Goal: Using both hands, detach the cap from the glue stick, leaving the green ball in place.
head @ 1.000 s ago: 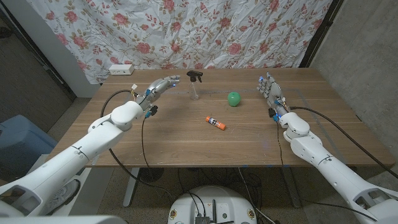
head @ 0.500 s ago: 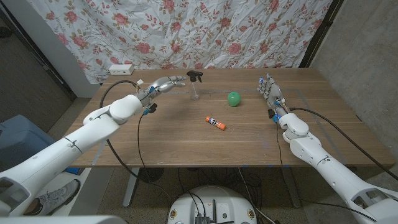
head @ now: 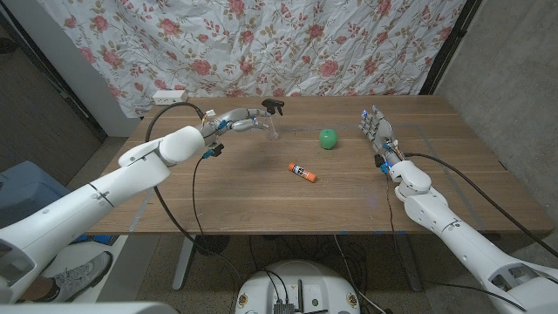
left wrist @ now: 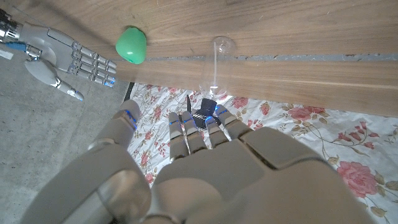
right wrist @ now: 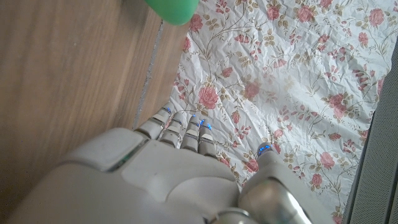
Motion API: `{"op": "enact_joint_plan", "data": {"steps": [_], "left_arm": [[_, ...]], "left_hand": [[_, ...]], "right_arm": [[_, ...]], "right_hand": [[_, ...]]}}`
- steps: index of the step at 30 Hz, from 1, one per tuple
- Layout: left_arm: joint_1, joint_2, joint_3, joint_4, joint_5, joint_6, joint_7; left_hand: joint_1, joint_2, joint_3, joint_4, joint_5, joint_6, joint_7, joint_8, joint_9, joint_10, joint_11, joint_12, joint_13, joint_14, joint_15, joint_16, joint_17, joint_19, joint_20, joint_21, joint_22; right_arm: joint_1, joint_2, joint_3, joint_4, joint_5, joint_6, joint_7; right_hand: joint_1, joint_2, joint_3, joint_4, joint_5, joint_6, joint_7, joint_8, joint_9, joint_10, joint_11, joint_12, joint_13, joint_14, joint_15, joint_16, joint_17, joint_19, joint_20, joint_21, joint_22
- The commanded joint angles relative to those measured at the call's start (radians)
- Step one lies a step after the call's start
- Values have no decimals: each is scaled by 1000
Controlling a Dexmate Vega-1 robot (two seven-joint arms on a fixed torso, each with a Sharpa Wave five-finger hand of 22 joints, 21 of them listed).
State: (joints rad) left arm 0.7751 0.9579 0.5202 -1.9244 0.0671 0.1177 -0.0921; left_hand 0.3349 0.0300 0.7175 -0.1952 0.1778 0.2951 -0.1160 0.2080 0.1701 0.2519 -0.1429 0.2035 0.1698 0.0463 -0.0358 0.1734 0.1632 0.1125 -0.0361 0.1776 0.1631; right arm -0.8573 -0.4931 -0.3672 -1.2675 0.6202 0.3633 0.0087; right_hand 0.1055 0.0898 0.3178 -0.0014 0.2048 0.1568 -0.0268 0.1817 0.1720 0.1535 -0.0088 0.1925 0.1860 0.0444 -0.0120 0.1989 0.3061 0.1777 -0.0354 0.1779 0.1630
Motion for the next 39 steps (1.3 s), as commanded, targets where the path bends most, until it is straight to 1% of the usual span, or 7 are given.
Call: {"op": "enact_joint_plan", "data": {"steps": [1,12,18,25,27,36,39], "left_arm": [[-59,0,60,-53,151,48,-79],[-120,-27,115,-68,279,56,-164],[-145,-44,142,-74,351,62,-206],[-176,-73,175,-63,426,46,-246],[-186,-81,185,-59,449,38,-261],[-210,-118,218,-42,539,20,-298],[-210,-134,220,-35,542,21,-309]], "left_hand": [[22,-7,1,-2,8,9,3,7,5,5,-5,-1,6,3,-96,0,2,-14,-64,0,1],[55,-26,1,-2,12,8,0,5,5,17,-15,-1,7,-9,-85,-2,3,-30,-59,-2,1],[90,-54,-1,-2,15,28,-19,13,7,40,-36,2,8,-6,-91,2,3,-33,-64,1,2],[110,-70,-2,-2,17,35,-24,15,7,51,-42,2,8,-2,-88,4,3,-36,-58,1,2],[121,-77,-2,-1,18,41,-28,18,7,54,-50,1,8,-2,-89,4,3,-37,-58,1,2],[161,-109,-5,-1,17,65,-36,26,8,75,-62,-1,8,4,-88,5,3,-38,-58,2,2],[173,-118,-6,0,15,70,-39,27,8,82,-66,0,8,7,-87,6,3,-38,-57,3,2]], "right_arm": [[-13,7,0,3,5,15,5],[-33,-5,3,-28,7,0,-9],[-48,-13,9,-47,6,-5,-24],[-62,-17,12,-64,6,-9,-36],[-65,-17,13,-67,7,-10,-38],[-72,-18,16,-74,5,-11,-48],[-73,-18,16,-76,8,-14,-47]], "right_hand": [[-9,6,3,-4,2,7,1,5,4,5,4,-1,1,-9,1,-4,1,-8,6,3,4],[-7,8,4,-8,1,10,-2,6,4,6,4,-1,1,-12,-5,-3,-3,-12,11,3,4],[-7,9,4,-10,1,11,-2,6,4,6,3,-1,1,-13,-5,-2,-5,-14,12,4,4],[-8,11,4,-11,0,11,-2,6,4,6,3,-1,1,-14,-2,-1,-7,-15,14,4,4],[-8,11,4,-11,0,11,-3,6,4,6,3,-1,1,-15,-2,-1,-7,-16,14,4,4],[-10,13,3,-12,-1,10,-5,5,4,4,5,-1,1,-18,2,0,-9,-17,16,5,4],[-11,14,3,-12,-1,10,-5,5,4,4,5,-1,1,-17,2,1,-9,-17,16,5,4]]}}
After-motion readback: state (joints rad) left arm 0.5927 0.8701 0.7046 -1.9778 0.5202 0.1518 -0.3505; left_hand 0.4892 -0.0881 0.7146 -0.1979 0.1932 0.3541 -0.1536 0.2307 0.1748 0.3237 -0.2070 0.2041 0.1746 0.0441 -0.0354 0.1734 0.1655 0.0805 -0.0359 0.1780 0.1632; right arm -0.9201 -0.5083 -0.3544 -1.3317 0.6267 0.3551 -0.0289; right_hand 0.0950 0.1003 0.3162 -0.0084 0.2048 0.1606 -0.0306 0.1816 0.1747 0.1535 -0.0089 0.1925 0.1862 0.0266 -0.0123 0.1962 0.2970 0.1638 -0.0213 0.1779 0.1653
